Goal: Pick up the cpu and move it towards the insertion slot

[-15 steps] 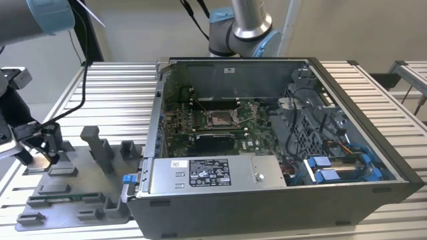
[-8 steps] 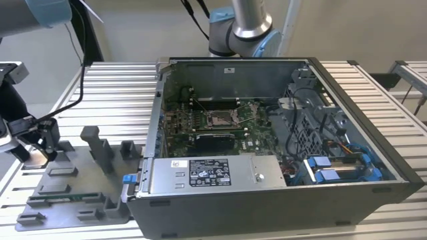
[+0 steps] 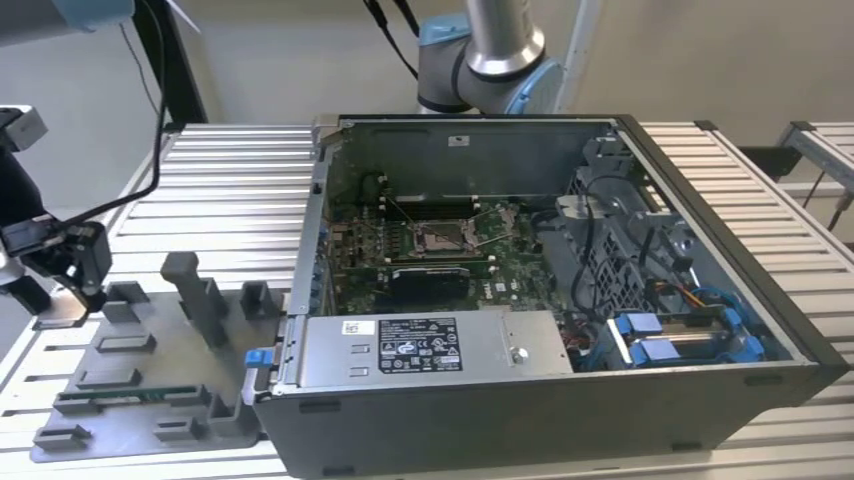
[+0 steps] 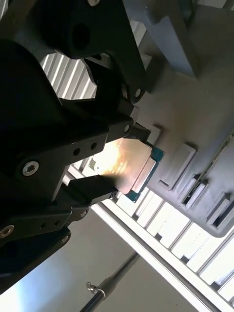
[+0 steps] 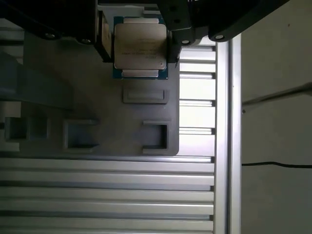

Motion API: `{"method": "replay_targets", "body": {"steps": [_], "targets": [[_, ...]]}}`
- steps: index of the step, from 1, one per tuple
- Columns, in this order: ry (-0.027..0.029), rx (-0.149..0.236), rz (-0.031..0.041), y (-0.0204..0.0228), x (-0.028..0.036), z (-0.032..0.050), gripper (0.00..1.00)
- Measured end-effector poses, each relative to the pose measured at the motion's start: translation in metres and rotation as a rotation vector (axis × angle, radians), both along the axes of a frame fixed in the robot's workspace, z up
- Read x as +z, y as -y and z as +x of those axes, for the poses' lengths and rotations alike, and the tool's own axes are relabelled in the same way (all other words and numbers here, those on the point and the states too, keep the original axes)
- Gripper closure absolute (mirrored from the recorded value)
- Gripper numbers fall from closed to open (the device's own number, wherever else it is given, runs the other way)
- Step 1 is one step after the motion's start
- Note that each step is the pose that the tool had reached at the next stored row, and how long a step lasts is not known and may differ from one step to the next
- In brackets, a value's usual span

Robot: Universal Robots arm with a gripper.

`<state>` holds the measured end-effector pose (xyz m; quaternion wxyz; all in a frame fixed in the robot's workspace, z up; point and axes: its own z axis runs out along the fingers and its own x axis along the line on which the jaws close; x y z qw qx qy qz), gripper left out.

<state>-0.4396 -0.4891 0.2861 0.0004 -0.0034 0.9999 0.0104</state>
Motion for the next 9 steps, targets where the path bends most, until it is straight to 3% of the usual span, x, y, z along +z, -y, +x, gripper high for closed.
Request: {"method": "replay_targets", "body": {"steps": [9], "targets": [[-0.0002, 0.0, -0.0001, 0.0, 0.0173, 0.0, 1.0]]}}
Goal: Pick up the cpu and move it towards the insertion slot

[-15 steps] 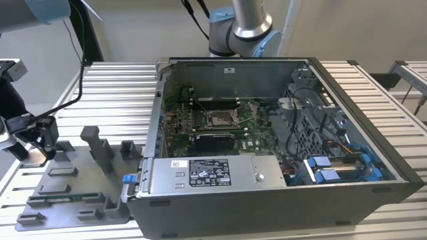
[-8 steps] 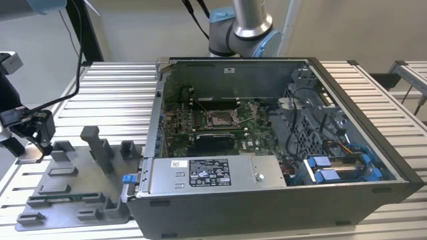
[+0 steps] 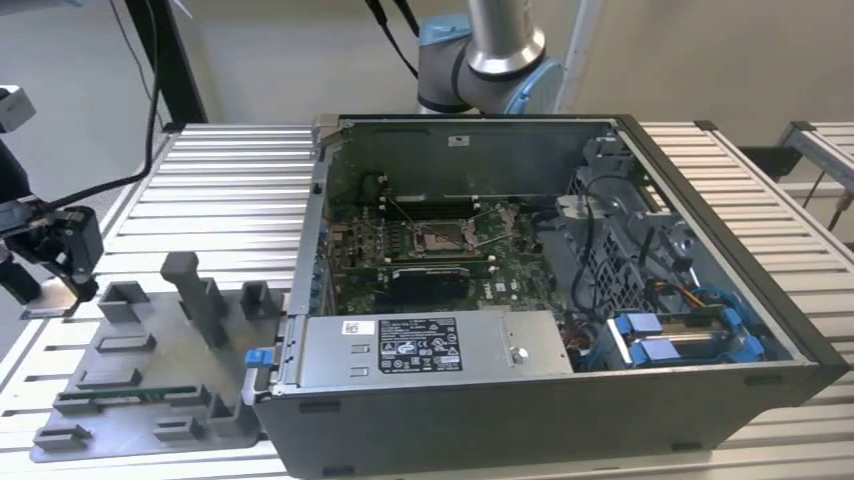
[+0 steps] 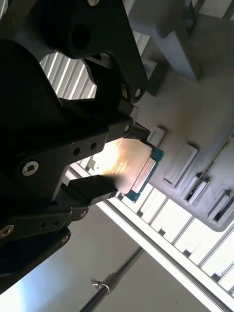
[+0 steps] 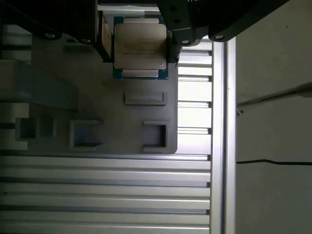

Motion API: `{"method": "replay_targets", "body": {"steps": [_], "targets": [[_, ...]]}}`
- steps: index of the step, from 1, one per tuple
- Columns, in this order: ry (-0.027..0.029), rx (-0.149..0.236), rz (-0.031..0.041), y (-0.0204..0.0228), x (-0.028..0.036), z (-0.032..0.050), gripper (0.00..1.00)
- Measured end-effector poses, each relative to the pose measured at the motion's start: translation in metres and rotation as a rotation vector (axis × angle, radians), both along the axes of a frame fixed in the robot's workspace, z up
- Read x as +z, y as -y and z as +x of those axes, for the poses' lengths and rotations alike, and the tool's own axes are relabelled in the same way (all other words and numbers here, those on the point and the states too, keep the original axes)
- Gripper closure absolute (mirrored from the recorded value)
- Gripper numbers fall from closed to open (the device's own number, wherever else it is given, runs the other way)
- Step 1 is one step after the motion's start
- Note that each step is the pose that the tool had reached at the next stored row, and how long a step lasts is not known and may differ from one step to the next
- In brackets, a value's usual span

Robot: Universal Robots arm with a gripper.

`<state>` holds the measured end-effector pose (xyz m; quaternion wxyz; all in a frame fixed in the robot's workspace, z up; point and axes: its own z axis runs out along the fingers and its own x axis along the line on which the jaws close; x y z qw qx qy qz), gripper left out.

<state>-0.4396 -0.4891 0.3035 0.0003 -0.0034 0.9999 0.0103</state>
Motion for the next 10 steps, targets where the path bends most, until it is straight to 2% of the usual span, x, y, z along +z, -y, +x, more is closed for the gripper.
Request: {"method": "replay_targets", "body": {"steps": [10], "targets": [[0.0001, 0.0, 0.0001, 0.0, 0.017, 0.0, 1.0]]}}
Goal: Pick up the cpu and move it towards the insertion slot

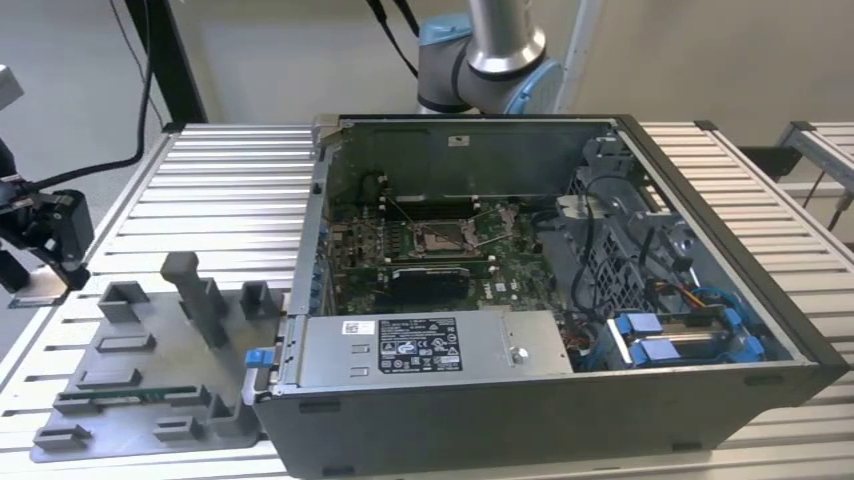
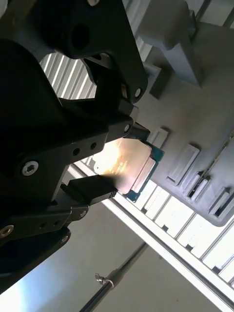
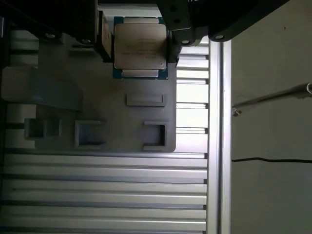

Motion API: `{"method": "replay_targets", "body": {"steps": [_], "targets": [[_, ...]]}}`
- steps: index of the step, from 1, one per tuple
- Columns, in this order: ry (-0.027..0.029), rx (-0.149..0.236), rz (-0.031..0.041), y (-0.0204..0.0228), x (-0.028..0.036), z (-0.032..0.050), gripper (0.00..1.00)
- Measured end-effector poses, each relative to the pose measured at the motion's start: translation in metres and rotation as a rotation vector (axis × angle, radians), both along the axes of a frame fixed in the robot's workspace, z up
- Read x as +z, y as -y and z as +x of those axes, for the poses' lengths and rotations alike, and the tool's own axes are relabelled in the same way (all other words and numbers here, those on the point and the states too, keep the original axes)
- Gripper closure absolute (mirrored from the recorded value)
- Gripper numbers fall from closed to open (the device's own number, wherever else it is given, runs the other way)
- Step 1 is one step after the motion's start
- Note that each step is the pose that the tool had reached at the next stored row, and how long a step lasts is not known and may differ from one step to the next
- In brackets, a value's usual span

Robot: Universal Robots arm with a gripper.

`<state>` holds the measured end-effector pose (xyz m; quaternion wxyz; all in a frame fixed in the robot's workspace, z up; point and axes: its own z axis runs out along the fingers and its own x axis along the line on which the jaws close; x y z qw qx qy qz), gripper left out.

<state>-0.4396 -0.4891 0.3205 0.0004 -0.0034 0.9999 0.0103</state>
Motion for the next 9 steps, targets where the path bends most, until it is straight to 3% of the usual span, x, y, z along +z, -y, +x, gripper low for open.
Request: {"method": "replay_targets", "body": {"steps": [9], "targets": [[-0.0001, 0.0, 0.0, 0.0, 0.0181, 0.0, 1.0]]}}
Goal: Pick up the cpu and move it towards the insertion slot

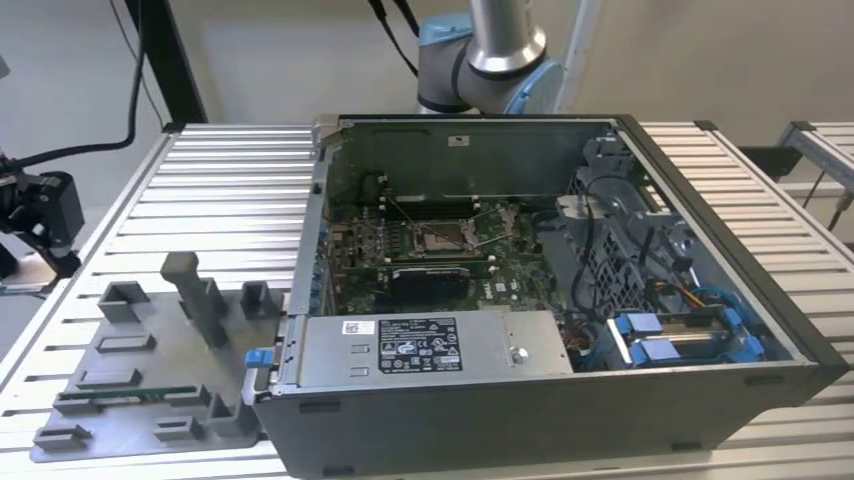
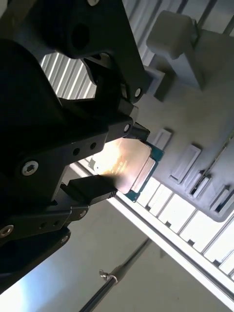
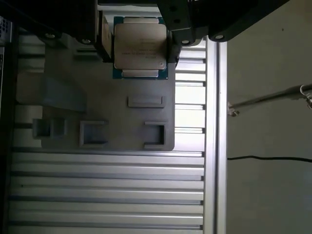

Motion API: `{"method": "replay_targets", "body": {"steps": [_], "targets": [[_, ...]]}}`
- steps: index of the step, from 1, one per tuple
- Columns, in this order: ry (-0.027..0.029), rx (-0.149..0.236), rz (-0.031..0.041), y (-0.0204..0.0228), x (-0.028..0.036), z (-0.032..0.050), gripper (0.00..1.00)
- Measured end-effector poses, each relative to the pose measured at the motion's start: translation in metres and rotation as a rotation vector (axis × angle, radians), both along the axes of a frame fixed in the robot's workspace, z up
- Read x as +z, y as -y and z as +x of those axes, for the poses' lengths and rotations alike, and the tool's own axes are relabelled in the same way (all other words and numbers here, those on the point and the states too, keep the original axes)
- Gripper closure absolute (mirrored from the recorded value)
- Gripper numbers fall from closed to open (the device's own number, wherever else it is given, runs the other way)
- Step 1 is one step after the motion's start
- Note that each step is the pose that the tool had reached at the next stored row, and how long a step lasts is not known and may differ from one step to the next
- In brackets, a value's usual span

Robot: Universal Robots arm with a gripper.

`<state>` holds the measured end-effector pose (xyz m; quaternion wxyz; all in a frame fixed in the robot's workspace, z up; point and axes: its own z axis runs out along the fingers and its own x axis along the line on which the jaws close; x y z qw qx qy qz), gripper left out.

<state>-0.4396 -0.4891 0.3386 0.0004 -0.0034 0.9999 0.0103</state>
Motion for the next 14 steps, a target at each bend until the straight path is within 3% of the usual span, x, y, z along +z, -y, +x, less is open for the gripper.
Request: {"method": "replay_targets", "body": {"steps": [14], "targets": [[0.0, 0.0, 0.0, 0.0, 0.0284, 0.0, 1.0]]}}
